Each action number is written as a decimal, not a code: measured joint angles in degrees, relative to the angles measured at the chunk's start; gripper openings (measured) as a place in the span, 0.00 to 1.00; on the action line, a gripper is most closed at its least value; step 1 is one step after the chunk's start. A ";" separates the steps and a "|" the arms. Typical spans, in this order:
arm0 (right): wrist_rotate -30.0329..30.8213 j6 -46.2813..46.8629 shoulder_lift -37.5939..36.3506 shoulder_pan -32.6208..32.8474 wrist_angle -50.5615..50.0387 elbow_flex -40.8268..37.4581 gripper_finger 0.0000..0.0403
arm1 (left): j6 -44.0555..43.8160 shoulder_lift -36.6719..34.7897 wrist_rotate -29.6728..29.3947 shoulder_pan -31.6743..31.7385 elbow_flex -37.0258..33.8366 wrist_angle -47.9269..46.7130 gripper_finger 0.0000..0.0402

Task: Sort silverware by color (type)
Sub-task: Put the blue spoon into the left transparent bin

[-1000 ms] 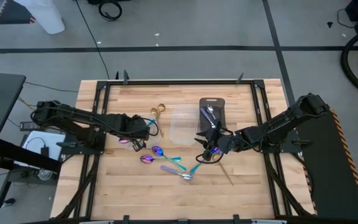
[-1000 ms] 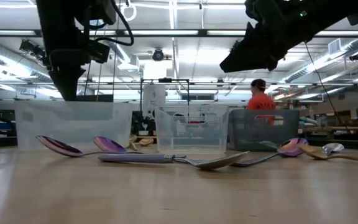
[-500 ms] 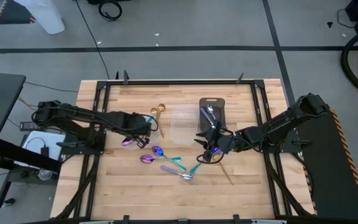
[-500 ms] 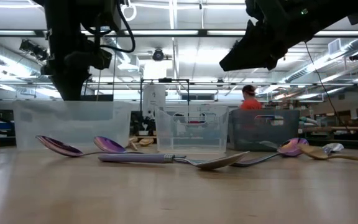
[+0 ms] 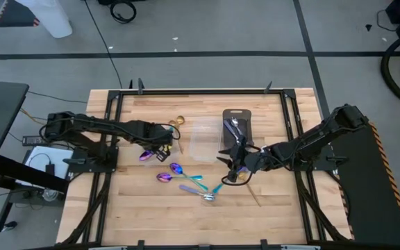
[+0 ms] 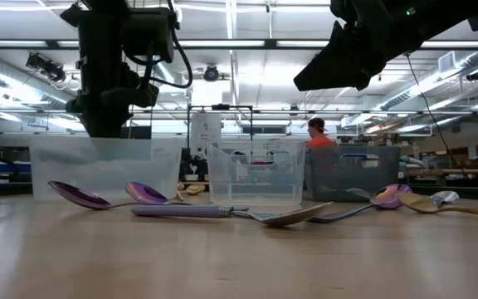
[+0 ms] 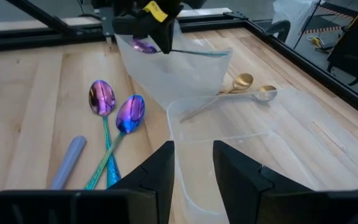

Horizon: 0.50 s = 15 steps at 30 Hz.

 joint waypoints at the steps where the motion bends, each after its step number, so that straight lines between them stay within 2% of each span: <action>1: -0.02 0.00 0.00 0.04 0.04 0.00 0.30 | 0.56 0.07 0.06 -0.04 -0.04 -0.10 0.05; 9: 0.00 0.02 0.00 0.02 0.04 0.00 0.30 | 1.46 -0.04 0.13 -0.56 -0.04 -2.04 0.05; 15: 0.00 0.02 0.00 0.04 0.04 0.00 0.30 | 9.57 0.49 0.62 -0.58 -0.04 -1.66 0.05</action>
